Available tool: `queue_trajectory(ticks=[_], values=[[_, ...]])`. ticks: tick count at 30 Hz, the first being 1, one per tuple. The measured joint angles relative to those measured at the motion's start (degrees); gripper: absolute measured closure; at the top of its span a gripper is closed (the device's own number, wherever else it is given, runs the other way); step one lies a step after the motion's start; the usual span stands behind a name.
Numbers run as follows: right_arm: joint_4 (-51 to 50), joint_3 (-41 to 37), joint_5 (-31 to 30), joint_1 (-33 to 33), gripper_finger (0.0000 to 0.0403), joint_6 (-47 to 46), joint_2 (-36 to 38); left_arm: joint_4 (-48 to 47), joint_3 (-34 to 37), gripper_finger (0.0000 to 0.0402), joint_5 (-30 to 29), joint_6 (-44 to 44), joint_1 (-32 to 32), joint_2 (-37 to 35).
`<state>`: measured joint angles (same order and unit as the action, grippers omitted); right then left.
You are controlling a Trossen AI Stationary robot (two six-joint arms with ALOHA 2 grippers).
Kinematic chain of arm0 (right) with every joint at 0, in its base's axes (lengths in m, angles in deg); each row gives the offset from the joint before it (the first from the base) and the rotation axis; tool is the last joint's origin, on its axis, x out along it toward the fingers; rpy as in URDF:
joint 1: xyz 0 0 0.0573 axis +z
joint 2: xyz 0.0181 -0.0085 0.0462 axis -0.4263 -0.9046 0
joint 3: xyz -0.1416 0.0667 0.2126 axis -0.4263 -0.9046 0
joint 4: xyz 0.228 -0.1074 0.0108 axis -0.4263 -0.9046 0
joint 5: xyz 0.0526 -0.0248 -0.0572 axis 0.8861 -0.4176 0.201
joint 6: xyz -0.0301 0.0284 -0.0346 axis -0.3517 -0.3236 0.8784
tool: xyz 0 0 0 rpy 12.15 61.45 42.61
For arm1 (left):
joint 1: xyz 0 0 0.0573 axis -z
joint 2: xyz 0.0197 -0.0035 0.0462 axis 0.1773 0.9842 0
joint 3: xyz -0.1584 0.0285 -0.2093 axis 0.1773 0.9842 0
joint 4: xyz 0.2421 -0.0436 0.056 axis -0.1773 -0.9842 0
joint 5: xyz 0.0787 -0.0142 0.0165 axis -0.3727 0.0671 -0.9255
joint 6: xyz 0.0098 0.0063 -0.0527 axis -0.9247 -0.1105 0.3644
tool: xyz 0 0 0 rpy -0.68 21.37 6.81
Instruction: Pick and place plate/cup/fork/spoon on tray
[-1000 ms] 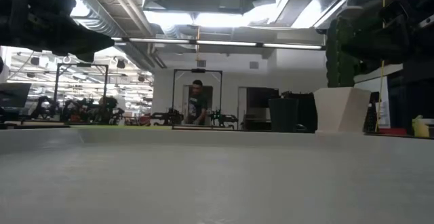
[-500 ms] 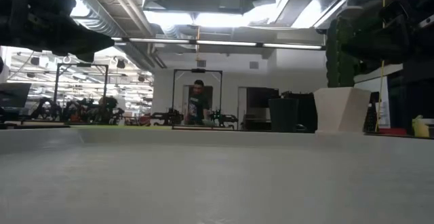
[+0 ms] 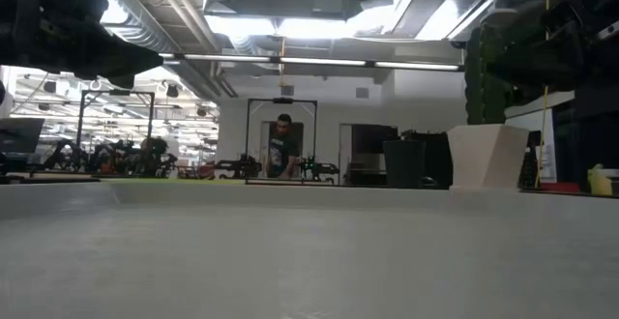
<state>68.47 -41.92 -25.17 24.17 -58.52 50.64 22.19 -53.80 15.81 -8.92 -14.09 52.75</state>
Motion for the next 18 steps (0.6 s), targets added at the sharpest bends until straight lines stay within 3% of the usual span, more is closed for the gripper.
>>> queue_trajectory(ticks=[5,11,18], values=[[0.0,0.0,0.0,0.0,0.0302,-0.5,0.0,2.3,0.0,0.0349,-0.7,2.3,0.0,0.0],[1.5,0.0,-0.1,0.0,0.0302,-9.4,0.0,5.8,0.0,0.0349,1.1,6.2,0.0,0.0],[7.5,0.0,-0.1,0.0,0.0302,-7.1,0.0,6.1,0.0,0.0349,2.6,12.0,0.0,0.0]])
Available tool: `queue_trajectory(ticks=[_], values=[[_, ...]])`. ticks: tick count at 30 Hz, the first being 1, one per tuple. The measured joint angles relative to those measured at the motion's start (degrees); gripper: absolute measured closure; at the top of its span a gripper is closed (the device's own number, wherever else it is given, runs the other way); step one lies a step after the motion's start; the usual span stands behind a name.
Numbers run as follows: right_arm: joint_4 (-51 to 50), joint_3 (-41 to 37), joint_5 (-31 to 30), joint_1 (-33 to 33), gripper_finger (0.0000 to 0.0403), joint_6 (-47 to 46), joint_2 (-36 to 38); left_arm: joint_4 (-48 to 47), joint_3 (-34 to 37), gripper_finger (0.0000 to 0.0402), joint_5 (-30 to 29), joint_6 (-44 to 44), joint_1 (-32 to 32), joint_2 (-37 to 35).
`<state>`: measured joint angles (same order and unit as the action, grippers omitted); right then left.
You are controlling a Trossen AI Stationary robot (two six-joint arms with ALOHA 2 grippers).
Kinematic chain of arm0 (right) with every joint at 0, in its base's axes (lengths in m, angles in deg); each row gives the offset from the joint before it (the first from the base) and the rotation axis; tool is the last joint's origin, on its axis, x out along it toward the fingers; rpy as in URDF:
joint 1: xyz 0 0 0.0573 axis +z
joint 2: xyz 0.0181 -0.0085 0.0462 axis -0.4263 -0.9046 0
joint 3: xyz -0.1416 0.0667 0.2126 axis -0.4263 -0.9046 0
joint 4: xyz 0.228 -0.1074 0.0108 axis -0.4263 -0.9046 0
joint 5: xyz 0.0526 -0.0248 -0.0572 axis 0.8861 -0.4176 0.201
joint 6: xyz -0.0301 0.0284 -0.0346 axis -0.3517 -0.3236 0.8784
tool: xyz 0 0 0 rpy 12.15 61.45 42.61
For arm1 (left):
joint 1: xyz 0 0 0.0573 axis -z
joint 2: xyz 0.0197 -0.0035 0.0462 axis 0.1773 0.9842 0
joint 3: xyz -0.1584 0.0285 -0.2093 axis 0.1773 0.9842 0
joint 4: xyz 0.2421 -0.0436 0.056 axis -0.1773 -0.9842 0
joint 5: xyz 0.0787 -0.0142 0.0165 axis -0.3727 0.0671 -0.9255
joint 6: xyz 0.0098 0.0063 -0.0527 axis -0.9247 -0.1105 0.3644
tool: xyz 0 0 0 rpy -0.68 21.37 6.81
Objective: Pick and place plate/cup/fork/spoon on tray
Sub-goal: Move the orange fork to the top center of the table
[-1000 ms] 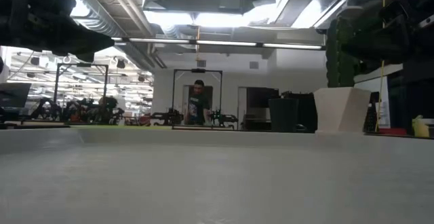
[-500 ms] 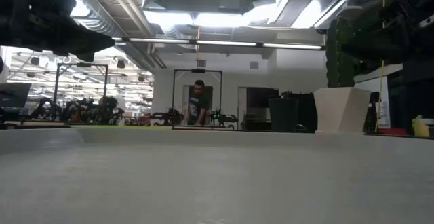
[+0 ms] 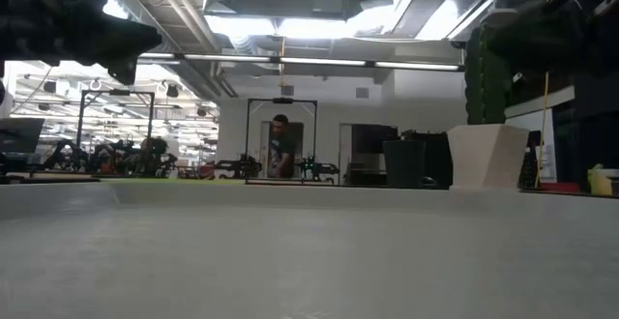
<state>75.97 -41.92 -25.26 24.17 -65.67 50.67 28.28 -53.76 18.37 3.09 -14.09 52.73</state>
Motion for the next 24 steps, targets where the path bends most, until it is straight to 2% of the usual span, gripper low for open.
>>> queue_trajectory(ticks=[5,12,15,19,24], values=[[0.7,0.0,0.0,0.0,0.0302,3.1,0.0,-0.1,0.0,0.0349,0.0,7.6,0.0,0.0],[0.5,0.0,0.0,0.0,0.0302,2.5,0.0,-0.2,-0.3,0.0349,1.5,18.5,0.1,0.0],[0.5,0.0,0.0,0.0,0.0302,2.6,0.0,0.2,-1.7,0.0349,2.9,19.5,0.2,0.1],[0.3,0.0,0.0,0.0,0.0302,2.7,0.0,4.8,-3.0,0.0352,11.6,19.8,2.8,0.5],[0.3,0.0,0.0,0.0,0.0302,2.7,0.0,10.3,-3.1,0.0357,10.9,21.5,9.0,4.7]])
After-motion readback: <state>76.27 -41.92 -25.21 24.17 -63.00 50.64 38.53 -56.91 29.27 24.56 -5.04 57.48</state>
